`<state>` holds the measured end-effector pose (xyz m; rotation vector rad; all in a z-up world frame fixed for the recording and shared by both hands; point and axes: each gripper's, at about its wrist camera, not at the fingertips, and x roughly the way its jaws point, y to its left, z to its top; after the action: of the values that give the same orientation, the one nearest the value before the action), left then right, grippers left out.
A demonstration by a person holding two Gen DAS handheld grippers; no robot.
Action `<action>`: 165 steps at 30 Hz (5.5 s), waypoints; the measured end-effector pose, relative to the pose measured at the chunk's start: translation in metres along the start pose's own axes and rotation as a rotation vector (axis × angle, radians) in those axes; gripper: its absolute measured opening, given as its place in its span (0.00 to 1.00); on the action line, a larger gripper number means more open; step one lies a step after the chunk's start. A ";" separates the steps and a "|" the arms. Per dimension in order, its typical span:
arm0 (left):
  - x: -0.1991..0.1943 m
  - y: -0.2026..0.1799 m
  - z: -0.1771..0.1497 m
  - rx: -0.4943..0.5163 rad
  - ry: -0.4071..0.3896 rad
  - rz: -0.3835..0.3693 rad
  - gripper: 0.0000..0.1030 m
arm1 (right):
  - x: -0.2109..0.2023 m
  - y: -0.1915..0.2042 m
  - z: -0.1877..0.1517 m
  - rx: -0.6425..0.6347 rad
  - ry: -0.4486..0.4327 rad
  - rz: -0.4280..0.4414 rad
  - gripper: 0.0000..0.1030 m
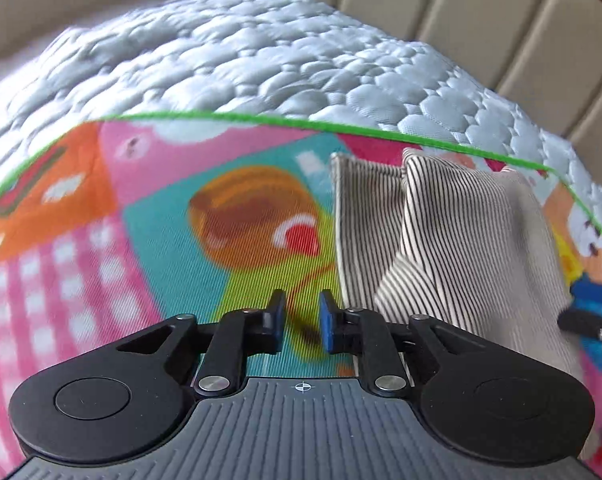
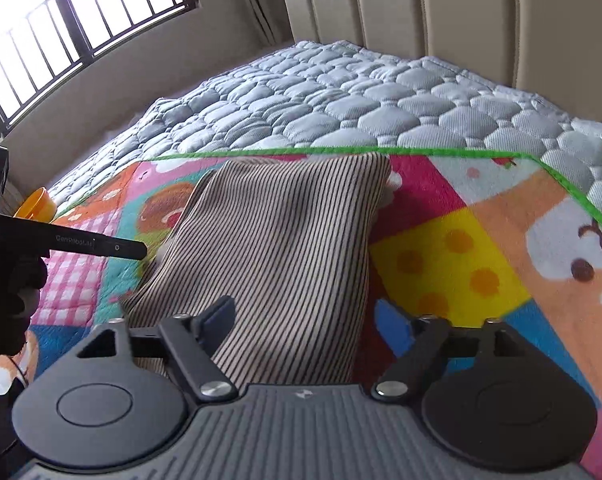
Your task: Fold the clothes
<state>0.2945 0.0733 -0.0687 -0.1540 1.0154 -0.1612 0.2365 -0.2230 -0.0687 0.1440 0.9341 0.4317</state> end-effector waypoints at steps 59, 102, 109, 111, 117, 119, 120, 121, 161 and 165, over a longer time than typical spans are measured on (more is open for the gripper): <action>-0.074 -0.024 -0.086 0.054 -0.136 0.166 1.00 | -0.018 0.160 -0.155 -1.014 -0.056 -0.274 0.88; -0.046 -0.074 -0.120 0.565 -0.001 0.048 1.00 | -0.025 0.083 -0.081 -0.284 -0.082 -0.208 0.84; -0.043 -0.062 -0.110 0.475 -0.033 0.150 1.00 | -0.034 0.107 -0.091 -0.441 -0.141 -0.224 0.87; -0.045 -0.056 -0.104 0.425 -0.040 0.156 1.00 | -0.034 0.114 -0.096 -0.500 -0.154 -0.245 0.87; -0.045 -0.048 -0.096 0.356 -0.036 0.158 1.00 | -0.018 0.137 -0.117 -0.777 -0.159 -0.309 0.90; -0.044 -0.048 -0.096 0.347 -0.036 0.155 1.00 | -0.008 0.146 -0.126 -0.895 -0.161 -0.345 0.91; -0.044 -0.048 -0.096 0.337 -0.035 0.151 1.00 | -0.001 0.148 -0.128 -0.932 -0.159 -0.371 0.91; -0.044 -0.046 -0.095 0.321 -0.032 0.141 1.00 | 0.007 0.150 -0.130 -0.970 -0.157 -0.397 0.91; -0.035 -0.002 -0.038 0.233 -0.121 0.068 1.00 | -0.005 0.173 -0.020 -1.818 0.303 -0.195 0.40; -0.047 0.023 -0.033 0.135 -0.151 0.023 1.00 | 0.045 0.161 0.002 -1.760 0.311 -0.222 0.55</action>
<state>0.2432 0.1037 -0.0516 -0.0309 0.8525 -0.1940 0.2140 -0.0580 -0.0520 -1.6391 0.5764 0.9358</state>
